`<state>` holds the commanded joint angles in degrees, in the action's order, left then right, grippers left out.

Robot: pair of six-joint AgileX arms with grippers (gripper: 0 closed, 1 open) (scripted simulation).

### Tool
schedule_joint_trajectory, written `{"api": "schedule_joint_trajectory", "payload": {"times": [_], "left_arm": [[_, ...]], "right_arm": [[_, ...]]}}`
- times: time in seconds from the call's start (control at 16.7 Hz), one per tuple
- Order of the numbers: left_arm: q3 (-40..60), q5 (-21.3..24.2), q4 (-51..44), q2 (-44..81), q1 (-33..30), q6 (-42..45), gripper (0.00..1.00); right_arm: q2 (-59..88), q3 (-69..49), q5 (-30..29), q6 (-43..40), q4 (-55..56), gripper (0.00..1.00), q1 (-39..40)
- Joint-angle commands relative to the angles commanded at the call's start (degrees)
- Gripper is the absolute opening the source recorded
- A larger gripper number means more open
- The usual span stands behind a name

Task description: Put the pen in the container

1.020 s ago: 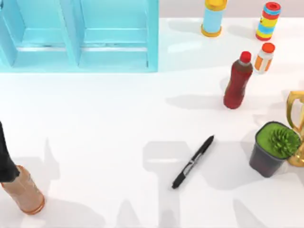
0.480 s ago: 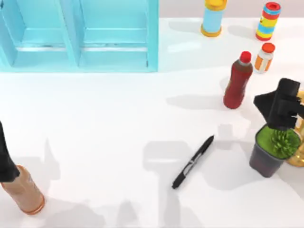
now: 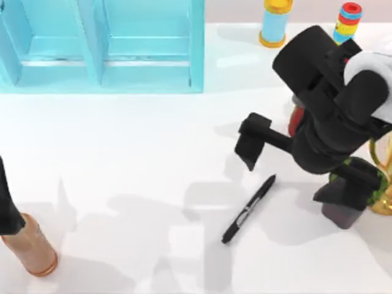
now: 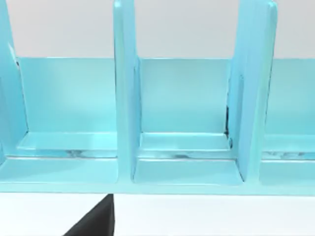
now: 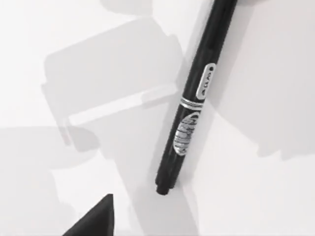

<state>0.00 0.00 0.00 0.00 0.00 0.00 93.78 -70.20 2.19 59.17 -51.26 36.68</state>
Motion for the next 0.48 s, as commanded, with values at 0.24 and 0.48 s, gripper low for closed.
{"api": "schedule_joint_trajectory", "payload": {"times": [0.24, 0.48], "left_arm": [[0.0, 0.0, 0.0, 0.0, 0.0, 0.0, 1.00], [0.0, 0.0, 0.0, 0.0, 0.0, 0.0, 1.00]], "right_arm": [[13.6, -10.8, -0.9, 10.1, -6.1, 1.00, 0.6], [19.7, -16.6, -1.3, 15.5, -8.4, 1.00, 0.2]]}}
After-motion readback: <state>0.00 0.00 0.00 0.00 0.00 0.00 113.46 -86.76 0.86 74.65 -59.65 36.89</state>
